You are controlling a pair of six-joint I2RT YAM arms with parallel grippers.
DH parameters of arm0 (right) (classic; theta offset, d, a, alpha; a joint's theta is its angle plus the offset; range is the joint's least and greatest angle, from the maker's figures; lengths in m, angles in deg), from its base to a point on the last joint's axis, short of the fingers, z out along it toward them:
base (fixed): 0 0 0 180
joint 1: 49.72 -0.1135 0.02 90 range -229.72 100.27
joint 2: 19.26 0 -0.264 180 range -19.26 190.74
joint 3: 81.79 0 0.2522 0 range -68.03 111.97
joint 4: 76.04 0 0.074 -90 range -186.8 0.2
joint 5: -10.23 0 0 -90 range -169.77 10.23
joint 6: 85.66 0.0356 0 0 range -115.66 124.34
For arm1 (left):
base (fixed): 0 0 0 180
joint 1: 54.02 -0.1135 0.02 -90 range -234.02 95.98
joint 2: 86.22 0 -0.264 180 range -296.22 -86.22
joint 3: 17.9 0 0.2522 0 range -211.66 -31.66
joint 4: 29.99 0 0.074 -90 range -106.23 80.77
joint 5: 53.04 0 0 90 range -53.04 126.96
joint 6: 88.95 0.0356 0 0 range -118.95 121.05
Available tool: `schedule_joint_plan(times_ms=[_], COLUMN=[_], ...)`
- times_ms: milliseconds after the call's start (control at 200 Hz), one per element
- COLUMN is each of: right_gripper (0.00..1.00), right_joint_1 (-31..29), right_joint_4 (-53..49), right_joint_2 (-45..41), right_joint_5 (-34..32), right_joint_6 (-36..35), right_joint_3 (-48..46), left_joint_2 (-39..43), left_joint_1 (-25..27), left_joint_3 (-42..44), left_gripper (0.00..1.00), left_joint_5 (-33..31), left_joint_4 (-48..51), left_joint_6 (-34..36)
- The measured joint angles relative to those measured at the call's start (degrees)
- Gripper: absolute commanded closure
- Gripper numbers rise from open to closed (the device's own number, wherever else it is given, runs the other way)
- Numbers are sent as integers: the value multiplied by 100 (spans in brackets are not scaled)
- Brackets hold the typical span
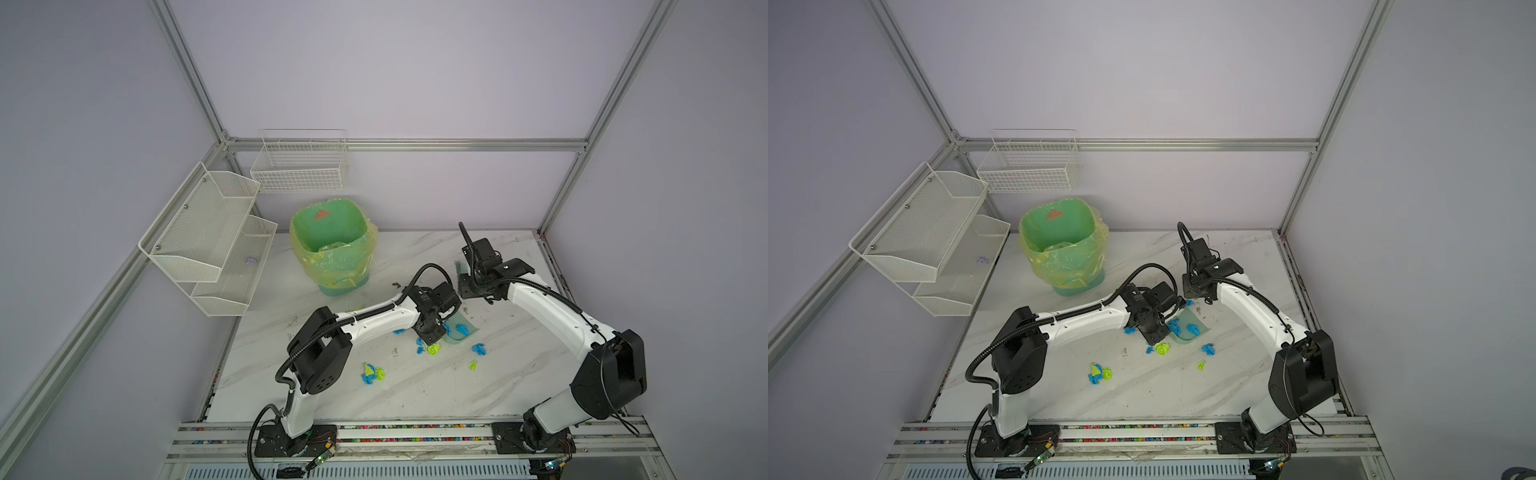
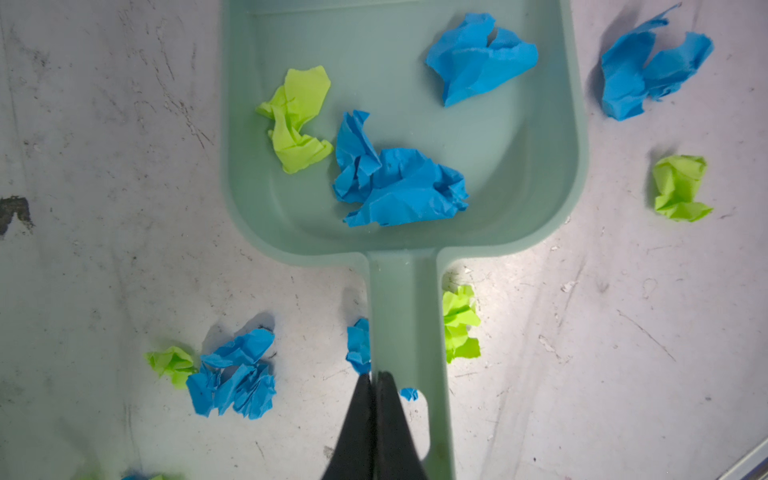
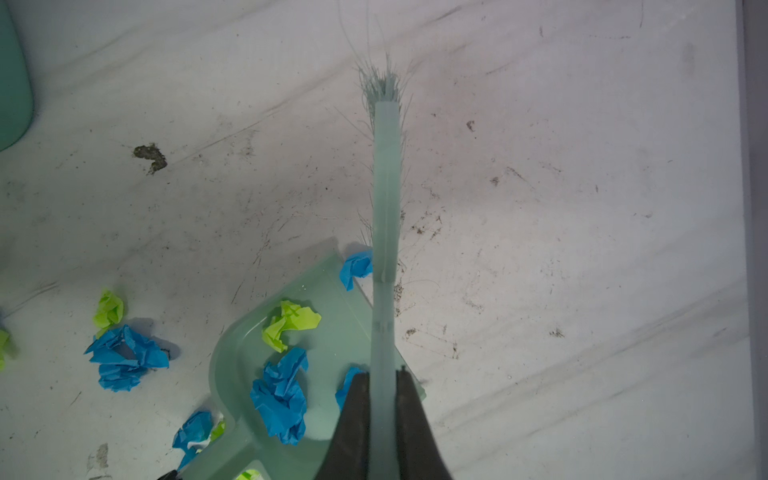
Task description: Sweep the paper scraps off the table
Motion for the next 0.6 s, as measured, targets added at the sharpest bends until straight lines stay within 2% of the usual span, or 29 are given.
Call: schedule_joint_plan(times_ms=[305,420,600], right_gripper=[100,100,100], right_joint_1=[-514,-745,-769], right_joint_4=[101,-37,-393], right_joint_2=[-11,-262,-933], right_joint_5=[-326,-39,280], right_joint_6=[22,267,831], right_joint_3=[-317,-446,-487], left_joint_2=[0,22,142], left_joint_1=[-17,-98,-170], left_joint_3=[26,57,57], left_gripper=[100,100,100], left_joint_5=[103,87,92], left_joint_4=[546,337,-31], left_joint_6=[15,-13,-17])
